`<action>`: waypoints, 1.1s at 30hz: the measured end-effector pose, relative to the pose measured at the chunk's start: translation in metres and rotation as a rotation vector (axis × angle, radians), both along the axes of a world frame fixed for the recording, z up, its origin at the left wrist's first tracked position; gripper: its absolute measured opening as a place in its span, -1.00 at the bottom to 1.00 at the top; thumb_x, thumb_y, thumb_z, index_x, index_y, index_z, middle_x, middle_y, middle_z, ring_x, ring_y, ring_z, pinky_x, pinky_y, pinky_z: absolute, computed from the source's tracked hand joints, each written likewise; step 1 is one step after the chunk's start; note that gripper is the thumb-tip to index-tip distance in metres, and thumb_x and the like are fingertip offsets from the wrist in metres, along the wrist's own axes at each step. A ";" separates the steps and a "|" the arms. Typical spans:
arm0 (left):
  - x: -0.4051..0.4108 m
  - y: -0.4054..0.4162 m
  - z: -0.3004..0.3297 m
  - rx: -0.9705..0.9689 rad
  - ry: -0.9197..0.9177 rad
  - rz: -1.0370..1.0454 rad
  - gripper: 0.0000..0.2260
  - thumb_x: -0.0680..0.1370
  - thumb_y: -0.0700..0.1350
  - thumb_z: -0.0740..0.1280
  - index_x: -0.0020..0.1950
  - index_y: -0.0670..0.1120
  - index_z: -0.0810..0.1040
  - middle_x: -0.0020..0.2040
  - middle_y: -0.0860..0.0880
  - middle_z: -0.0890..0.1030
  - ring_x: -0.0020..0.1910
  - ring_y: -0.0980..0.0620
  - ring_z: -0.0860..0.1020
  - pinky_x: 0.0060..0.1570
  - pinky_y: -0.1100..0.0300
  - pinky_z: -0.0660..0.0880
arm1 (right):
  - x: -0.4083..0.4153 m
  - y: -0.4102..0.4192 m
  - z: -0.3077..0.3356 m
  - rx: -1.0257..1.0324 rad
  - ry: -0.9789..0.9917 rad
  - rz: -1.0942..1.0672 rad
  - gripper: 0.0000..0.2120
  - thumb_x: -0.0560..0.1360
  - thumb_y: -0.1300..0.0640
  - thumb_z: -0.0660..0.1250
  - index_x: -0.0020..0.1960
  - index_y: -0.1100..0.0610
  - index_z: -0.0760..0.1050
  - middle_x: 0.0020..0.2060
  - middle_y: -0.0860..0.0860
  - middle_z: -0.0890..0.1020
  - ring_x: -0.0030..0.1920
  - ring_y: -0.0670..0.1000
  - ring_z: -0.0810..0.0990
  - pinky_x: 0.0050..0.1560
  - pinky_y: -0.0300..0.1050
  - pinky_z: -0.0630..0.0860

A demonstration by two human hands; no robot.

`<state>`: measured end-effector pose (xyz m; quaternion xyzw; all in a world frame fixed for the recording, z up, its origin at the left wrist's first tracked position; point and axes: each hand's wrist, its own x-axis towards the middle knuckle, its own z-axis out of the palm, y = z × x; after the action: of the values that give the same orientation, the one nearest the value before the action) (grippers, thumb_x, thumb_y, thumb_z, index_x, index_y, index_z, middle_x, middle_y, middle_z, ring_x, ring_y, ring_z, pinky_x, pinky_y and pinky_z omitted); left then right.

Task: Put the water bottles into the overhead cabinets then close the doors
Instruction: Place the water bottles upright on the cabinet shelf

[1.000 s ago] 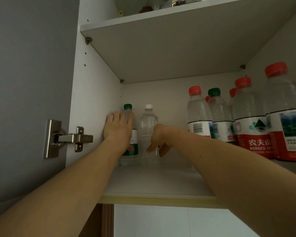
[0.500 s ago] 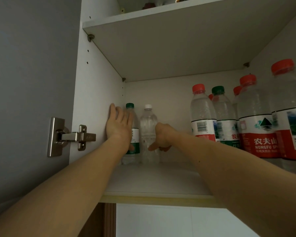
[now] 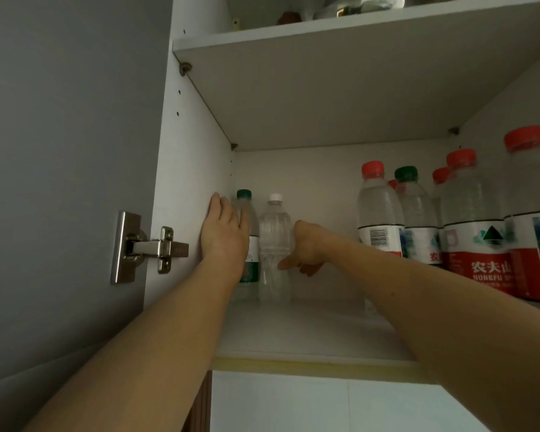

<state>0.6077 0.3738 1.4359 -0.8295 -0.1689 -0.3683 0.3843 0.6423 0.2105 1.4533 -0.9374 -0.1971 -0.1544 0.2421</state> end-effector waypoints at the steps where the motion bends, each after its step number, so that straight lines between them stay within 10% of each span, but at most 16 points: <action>1: -0.003 0.001 0.001 0.004 -0.007 -0.015 0.07 0.46 0.44 0.28 0.64 -0.20 -0.14 0.61 -0.23 0.12 0.58 -0.30 0.06 0.53 -0.27 -0.18 | -0.006 -0.004 0.005 -0.001 -0.051 -0.005 -0.57 0.45 0.10 0.56 0.14 0.15 0.39 0.04 0.20 0.60 -0.09 0.15 0.70 -0.16 0.03 0.71; 6: -0.019 0.001 -0.002 -0.079 -0.146 -0.346 -0.13 0.44 0.33 0.41 0.52 -0.20 0.23 0.43 -0.17 0.44 0.37 -0.16 0.39 0.50 -0.09 0.15 | -0.046 -0.019 0.007 -0.038 -0.308 0.036 -0.49 0.54 0.11 0.46 0.43 0.19 0.39 0.08 0.18 0.64 -0.05 0.11 0.70 -0.02 0.00 0.67; 13: -0.035 -0.043 0.002 -0.934 -0.341 -1.125 -0.64 0.64 -0.04 0.30 0.39 -0.16 0.42 0.31 -0.15 0.49 0.16 -0.07 0.49 0.07 0.10 0.44 | -0.132 -0.060 0.003 0.130 -0.795 0.137 -0.81 0.56 0.19 0.31 0.14 0.14 0.61 -0.04 -0.02 0.64 0.00 -0.01 0.59 0.04 -0.05 0.61; 25: -0.056 -0.145 -0.008 -1.311 0.215 -1.477 -0.07 0.41 0.22 0.52 0.60 0.03 0.05 0.28 -0.03 0.45 0.16 0.00 0.54 -0.02 0.16 0.53 | -0.137 -0.153 -0.031 0.067 -0.884 -0.224 -0.53 0.57 0.14 0.35 0.45 0.11 0.37 0.39 0.07 0.33 0.39 0.08 0.31 0.37 -0.03 0.39; 33: -0.050 -0.161 -0.019 -1.304 0.272 -1.531 -0.26 0.47 -0.13 0.53 0.50 -0.01 0.15 0.13 -0.02 0.56 0.07 0.03 0.60 0.01 0.09 0.60 | -0.133 -0.155 -0.035 0.024 -0.782 -0.123 -0.43 0.59 0.26 0.30 0.56 0.18 0.22 0.51 0.13 0.27 0.47 0.15 0.32 0.44 0.06 0.39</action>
<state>0.5572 0.2125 1.4173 -0.7978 0.2852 -0.2539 -0.4665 0.5095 0.0552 1.4186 -0.8150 -0.2162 -0.5163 0.1500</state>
